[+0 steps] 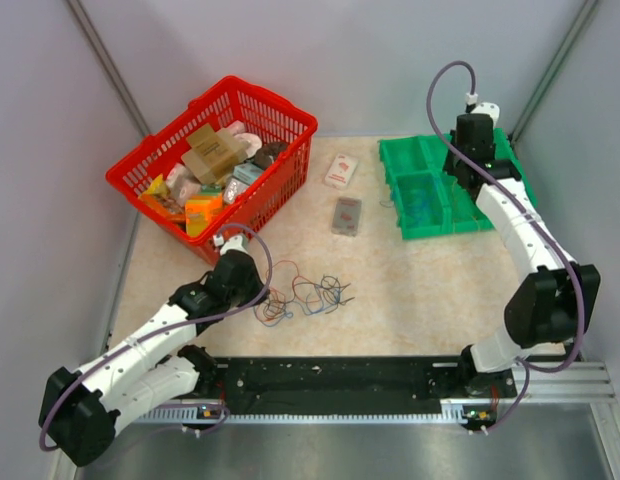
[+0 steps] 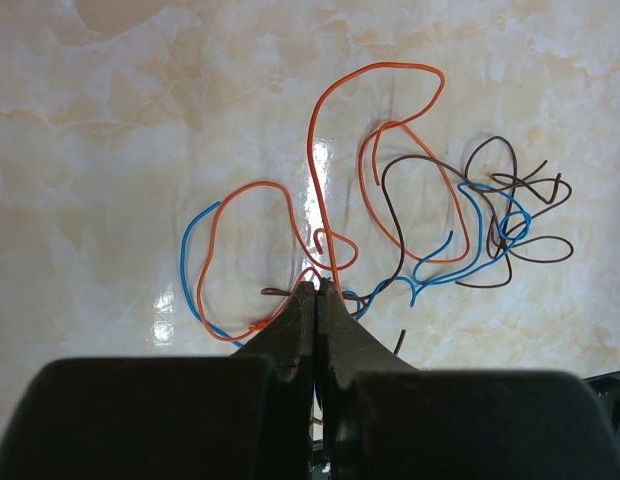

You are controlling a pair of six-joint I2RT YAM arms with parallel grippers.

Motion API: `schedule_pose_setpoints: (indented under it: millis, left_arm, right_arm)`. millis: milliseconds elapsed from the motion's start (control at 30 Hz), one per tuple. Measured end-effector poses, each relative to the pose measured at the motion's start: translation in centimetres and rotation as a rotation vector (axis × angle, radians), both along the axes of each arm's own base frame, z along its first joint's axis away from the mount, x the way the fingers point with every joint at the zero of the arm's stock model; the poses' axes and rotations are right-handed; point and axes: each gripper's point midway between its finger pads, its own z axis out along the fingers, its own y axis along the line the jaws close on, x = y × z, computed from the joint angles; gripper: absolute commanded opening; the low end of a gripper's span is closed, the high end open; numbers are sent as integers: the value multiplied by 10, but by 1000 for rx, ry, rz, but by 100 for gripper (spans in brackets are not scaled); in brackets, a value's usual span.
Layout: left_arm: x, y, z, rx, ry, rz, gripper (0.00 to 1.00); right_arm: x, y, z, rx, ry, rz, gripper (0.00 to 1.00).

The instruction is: Untangle the cables

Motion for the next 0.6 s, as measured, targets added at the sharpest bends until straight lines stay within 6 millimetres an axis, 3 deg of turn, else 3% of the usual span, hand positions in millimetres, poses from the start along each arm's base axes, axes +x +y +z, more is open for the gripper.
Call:
schedule_pose_setpoints:
  millis: [167, 300, 367, 533, 600]
  left_arm:
    - [0, -1, 0, -1, 2, -2, 0]
    - [-1, -2, -2, -2, 12, -7, 0]
    - [-1, -2, -2, -3, 14, -9, 0]
    - [-2, -2, -2, -4, 14, -10, 0]
    - [-2, -2, -1, -6, 11, -10, 0]
  right_arm:
    - [-12, -18, -27, -72, 103, -114, 0]
    - [-19, -39, -22, -148, 111, -214, 0]
    - [-18, -45, -9, -179, 90, -236, 0]
    - [8, -52, 62, -236, -76, -247, 0]
    - [17, -55, 78, -265, -118, -242, 0]
